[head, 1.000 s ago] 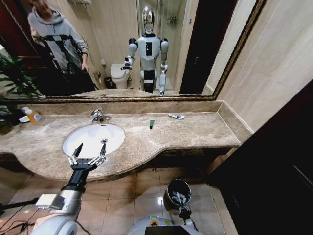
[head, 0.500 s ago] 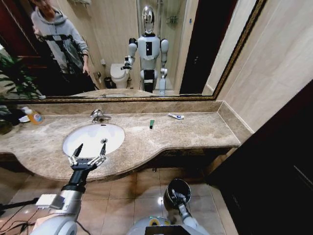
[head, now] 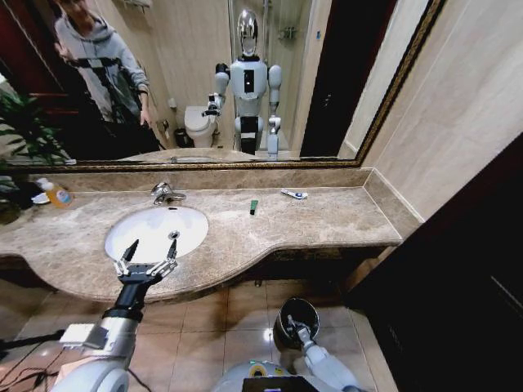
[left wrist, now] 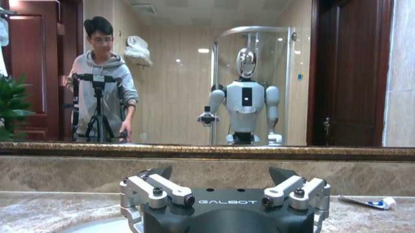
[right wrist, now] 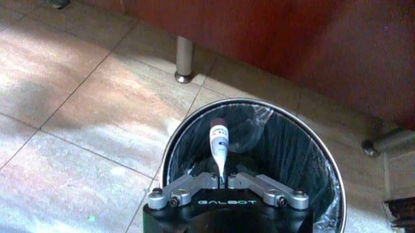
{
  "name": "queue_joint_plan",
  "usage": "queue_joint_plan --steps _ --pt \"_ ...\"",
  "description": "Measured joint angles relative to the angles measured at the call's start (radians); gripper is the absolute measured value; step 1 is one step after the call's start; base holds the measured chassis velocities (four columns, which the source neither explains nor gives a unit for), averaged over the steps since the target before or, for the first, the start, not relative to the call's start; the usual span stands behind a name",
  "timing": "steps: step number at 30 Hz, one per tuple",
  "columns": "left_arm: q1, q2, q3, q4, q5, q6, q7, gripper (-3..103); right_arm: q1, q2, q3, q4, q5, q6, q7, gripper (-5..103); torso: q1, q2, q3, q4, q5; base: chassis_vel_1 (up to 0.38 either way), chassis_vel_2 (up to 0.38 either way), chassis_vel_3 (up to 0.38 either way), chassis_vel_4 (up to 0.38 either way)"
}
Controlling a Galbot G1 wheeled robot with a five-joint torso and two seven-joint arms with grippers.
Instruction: Pick up the trash from the sink and place it in the trash bin.
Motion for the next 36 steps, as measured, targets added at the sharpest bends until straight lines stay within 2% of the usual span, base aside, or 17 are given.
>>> queue_joint_plan --steps 8,10,12,13,16,19,22,25,26,28,31,32,36 --pt "0.0 0.0 0.0 0.0 0.0 0.0 0.0 100 0.012 -0.004 0.001 -0.002 0.02 -0.021 -0.002 2 0.0 0.0 0.0 -0.0001 -0.0001 0.0 0.0 0.0 0.0" --pt "0.0 0.0 0.0 0.0 0.0 0.0 0.0 100 0.01 -0.005 0.001 0.001 0.028 -0.026 -0.007 12 0.0 0.0 0.0 0.0 0.0 0.0 0.0 0.0 0.0" --pt "0.0 0.0 0.0 0.0 0.0 0.0 0.0 100 0.009 -0.005 0.001 0.003 0.03 -0.027 -0.007 12 0.0 0.0 0.0 0.0 0.0 0.0 0.0 0.0 0.0" --pt "0.0 0.0 0.0 0.0 0.0 0.0 0.0 100 0.008 -0.005 0.001 0.004 0.032 -0.027 -0.007 22 0.0 0.0 0.0 0.0 -0.0001 0.0 0.0 0.0 0.0" --pt "0.0 0.0 0.0 0.0 0.0 0.0 0.0 100 0.006 -0.004 0.001 0.008 0.035 -0.028 -0.007 28 0.0 0.0 0.0 0.0 0.0 0.0 0.0 0.0 0.0" --pt "0.0 0.0 0.0 0.0 0.0 0.0 0.0 100 0.002 -0.004 0.0 0.012 0.035 -0.028 -0.004 44 0.0 0.0 0.0 0.0 0.0 0.0 0.0 0.0 0.0" --pt "0.0 0.0 0.0 0.0 0.0 0.0 0.0 100 -0.001 -0.004 0.0 0.015 0.035 -0.027 -0.003 50 0.0 0.0 0.0 0.0 0.0 0.0 0.0 0.0 0.0" --pt "0.0 0.0 0.0 0.0 0.0 0.0 0.0 100 -0.007 -0.005 0.0 0.019 0.034 -0.026 -0.001 66 0.0 0.0 0.0 0.0 0.0 0.0 0.0 0.0 0.0" --pt "0.0 0.0 0.0 0.0 0.0 0.0 0.0 100 -0.007 -0.005 0.0 0.019 0.034 -0.026 -0.001 66 0.0 0.0 0.0 0.0 0.0 0.0 0.0 0.0 0.0" --pt "0.0 0.0 0.0 0.0 0.0 0.0 0.0 100 -0.014 -0.004 0.0 0.023 0.034 -0.025 0.002 77 0.0 0.0 0.0 0.0 0.0 0.0 0.0 0.0 0.0" --pt "0.0 0.0 0.0 0.0 0.0 0.0 0.0 100 -0.021 -0.004 0.0 0.03 0.033 -0.024 0.004 82 0.0 0.0 0.0 0.0 0.0 0.0 0.0 0.0 0.0" --pt "0.0 0.0 0.0 0.0 0.0 0.0 0.0 100 -0.028 -0.005 -0.001 0.037 0.032 -0.024 0.005 93 0.0 0.0 0.0 -0.0001 0.0 0.0 0.0 0.0 0.0" --pt "0.0 0.0 0.0 0.0 0.0 0.0 0.0 100 -0.036 -0.01 -0.001 0.043 0.031 -0.024 0.006 99 0.0 0.0 0.0 0.0 0.0 0.0 0.0 0.0 0.0"
